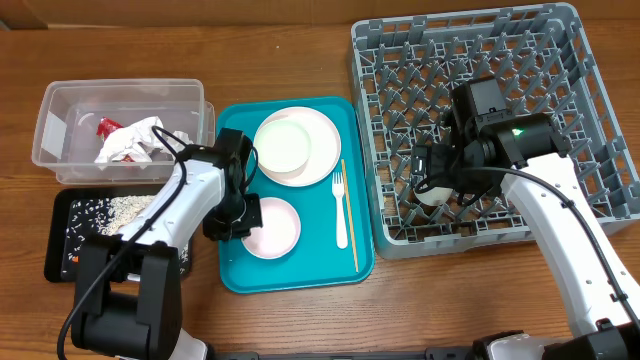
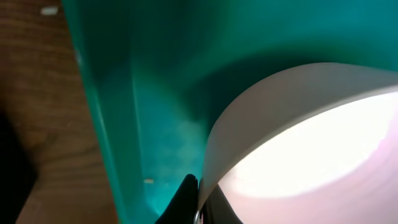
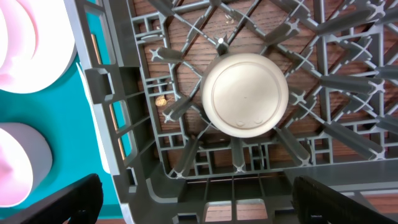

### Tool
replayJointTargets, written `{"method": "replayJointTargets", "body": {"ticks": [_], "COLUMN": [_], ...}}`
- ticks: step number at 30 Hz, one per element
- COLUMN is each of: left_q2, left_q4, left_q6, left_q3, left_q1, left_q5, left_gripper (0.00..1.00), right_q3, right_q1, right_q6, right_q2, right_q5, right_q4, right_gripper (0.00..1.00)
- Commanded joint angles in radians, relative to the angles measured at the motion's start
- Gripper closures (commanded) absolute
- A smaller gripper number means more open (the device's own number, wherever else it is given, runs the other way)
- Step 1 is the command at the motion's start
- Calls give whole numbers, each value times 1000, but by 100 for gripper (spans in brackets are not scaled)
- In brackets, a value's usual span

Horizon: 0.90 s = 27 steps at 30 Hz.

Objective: Sort waste into correct bins and load items into the dishwasher
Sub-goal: 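Grasp the pink bowl rim with the left gripper and lift it right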

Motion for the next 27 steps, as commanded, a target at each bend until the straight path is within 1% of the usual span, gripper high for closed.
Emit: {"method": "replayJointTargets", "body": {"ticks": [1,4,6,10,14,16,18,20,21,24,25,27], "left_q2": [-53,-106,-139,-185,-191,-191,-191,-191,-191,-191,-191,-190], "left_q4": [-45,-111,-146,-195,-214,-214,-211,-211,-211,-206,-200,-179], "left_q6": [15,15,15,15,16,37,101,163,201,294,320,334], "left_q3": [70,160,223,339,422,447,472,497,510,546,551,552], "left_q1": [-8,-16,-28,-76,-138,-163,-178,-177,-173,-146,-135,-109], "left_q5": [-68,-66,-55,-8,30,55,98,154,199,366,425,538], "left_gripper": [96,96,96,96,96,96,96,96,96,96,96,96], "right_q3": [23,26,35,62,87,87,87,87,87,87,87,87], "right_q1": [-2,-2,-2,-2,-2,-2,-3,-11,-19,-59,-74,-100], "right_q6": [-7,-9,-53,-160,-210,-331,-489,-571,-588,-643,-660,-682], "right_q2": [-1,-1,-1,-1,-1,-1,-1,-1,-1,-1,-1,-1], "right_q5": [-6,-17,-73,-246,-451,-629,-808,-888,-901,-943,-967,-1005], "right_q4": [10,13,11,-4,-18,-29,-63,-85,-88,-88,-88,-85], "right_gripper": [0,0,0,0,0,0,0,0,0,0,0,0]}}
